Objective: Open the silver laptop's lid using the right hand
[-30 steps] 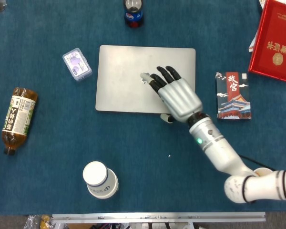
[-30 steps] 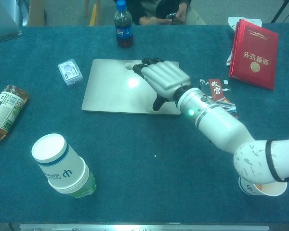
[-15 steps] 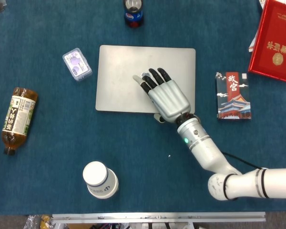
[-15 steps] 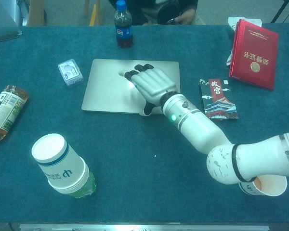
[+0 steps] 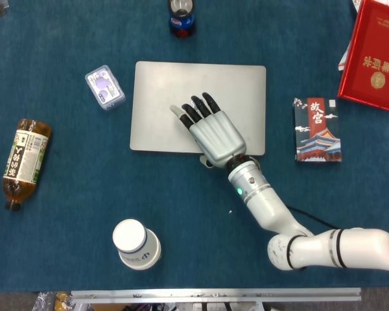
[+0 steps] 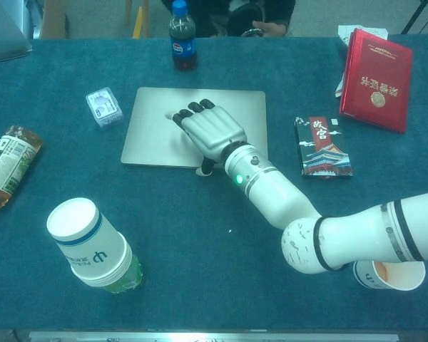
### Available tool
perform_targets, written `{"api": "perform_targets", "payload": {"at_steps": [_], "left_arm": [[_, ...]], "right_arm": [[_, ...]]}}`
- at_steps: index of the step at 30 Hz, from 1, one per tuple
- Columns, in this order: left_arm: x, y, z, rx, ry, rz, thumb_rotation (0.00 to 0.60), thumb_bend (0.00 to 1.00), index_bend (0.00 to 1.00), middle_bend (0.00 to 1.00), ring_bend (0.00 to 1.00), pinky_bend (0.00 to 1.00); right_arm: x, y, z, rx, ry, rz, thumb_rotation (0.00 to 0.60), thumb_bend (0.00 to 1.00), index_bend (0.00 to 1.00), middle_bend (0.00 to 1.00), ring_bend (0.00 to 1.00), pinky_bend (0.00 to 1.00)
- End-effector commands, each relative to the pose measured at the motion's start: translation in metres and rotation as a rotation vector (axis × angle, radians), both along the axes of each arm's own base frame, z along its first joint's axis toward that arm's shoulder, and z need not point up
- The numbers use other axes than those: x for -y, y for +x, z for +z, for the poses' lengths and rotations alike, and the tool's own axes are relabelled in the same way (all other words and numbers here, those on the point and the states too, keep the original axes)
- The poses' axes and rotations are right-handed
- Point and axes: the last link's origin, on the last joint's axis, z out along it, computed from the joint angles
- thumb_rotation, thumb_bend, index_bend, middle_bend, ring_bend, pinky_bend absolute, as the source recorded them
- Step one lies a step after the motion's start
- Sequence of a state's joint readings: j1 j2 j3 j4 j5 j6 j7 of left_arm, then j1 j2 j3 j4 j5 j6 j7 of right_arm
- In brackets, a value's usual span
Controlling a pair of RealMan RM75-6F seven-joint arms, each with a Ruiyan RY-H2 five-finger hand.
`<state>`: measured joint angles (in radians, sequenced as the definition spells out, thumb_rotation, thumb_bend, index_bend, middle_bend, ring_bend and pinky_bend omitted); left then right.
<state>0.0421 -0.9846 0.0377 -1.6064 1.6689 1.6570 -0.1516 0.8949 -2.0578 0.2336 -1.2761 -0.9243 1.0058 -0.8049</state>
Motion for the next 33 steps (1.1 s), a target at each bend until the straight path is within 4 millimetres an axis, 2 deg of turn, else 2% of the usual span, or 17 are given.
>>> {"api": "perform_targets", "payload": {"at_steps": [1, 17, 24, 33], "left_arm": [[-0.001, -0.001, 0.000, 0.001, 0.000, 0.000, 0.600, 0.42, 0.20, 0.14, 0.06, 0.06], [-0.005, -0.005, -0.001, 0.006, -0.009, -0.002, 0.600, 0.42, 0.20, 0.14, 0.06, 0.06], [-0.005, -0.007, -0.002, 0.010, -0.010, -0.003, 0.600, 0.42, 0.20, 0.14, 0.06, 0.06], [-0.007, -0.009, -0.001, 0.010, -0.006, 0.000, 0.600, 0.42, 0.20, 0.14, 0.06, 0.06]], "right_arm": [[0.001, 0.002, -0.004, -0.005, -0.001, 0.004, 0.600, 0.11, 0.09, 0.14, 0.00, 0.05], [0.006, 0.007, -0.013, -0.028, -0.023, 0.017, 0.600, 0.11, 0.09, 0.14, 0.00, 0.05], [0.006, 0.008, -0.013, -0.035, -0.027, 0.024, 0.600, 0.26, 0.09, 0.14, 0.00, 0.05], [0.006, 0.013, -0.009, -0.039, -0.036, 0.044, 0.600, 0.36, 0.09, 0.14, 0.00, 0.05]]}}
